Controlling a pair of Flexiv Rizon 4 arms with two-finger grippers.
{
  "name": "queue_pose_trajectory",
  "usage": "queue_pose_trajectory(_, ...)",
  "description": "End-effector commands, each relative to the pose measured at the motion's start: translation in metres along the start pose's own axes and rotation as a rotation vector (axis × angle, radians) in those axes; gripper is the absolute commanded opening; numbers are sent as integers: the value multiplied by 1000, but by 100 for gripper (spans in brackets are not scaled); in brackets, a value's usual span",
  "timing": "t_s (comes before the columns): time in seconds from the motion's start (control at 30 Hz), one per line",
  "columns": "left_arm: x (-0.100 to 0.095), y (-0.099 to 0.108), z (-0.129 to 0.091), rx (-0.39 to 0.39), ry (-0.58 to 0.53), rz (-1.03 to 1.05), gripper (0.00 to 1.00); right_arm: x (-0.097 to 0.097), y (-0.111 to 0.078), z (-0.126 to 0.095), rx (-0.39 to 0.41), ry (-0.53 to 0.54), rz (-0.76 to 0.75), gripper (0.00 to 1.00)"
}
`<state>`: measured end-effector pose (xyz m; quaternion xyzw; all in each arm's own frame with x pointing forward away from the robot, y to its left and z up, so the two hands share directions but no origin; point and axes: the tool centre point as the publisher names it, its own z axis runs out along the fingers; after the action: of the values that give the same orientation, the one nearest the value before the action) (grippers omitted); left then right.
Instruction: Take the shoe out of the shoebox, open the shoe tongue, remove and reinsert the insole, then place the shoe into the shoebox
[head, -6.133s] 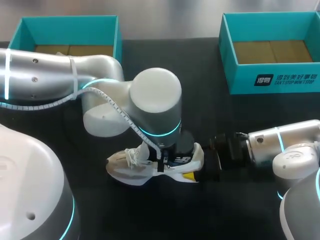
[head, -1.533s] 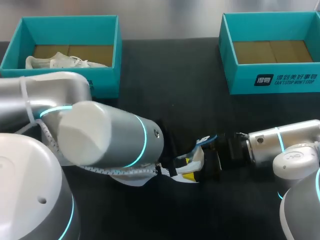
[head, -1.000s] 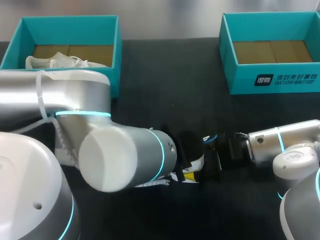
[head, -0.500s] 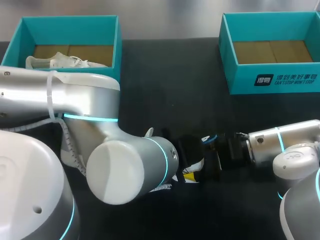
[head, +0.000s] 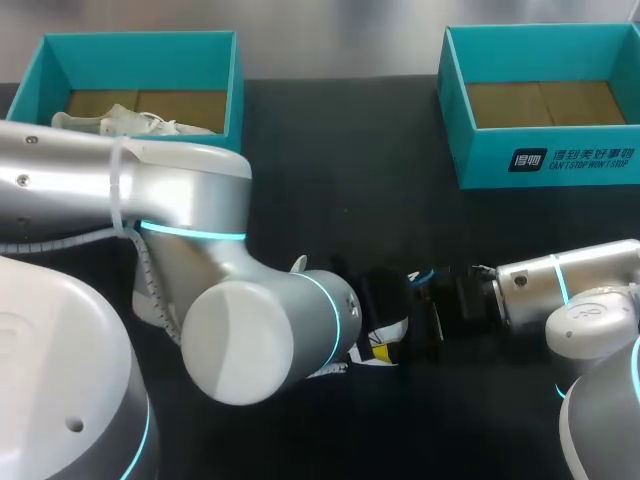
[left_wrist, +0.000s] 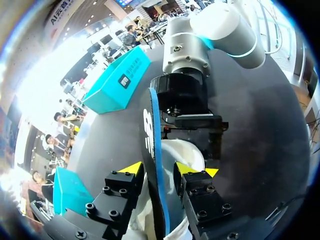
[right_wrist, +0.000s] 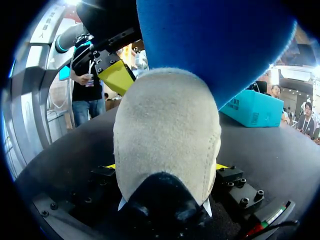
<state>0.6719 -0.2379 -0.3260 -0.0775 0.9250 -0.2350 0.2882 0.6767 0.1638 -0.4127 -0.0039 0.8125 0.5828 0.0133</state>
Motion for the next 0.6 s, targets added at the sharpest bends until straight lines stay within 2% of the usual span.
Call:
queue_pose_trajectory(0.03, 1, 0, 9, 8, 4, 5, 34, 1, 1, 1, 5, 0, 0, 0)
queue_pose_trajectory(0.47, 0, 0, 14, 32, -10, 17, 36, 1, 1, 1, 5, 0, 0, 0)
queue_pose_trajectory(0.6, -2, 0, 15, 35, -16, 17, 12, 1, 1, 1, 5, 0, 0, 0)
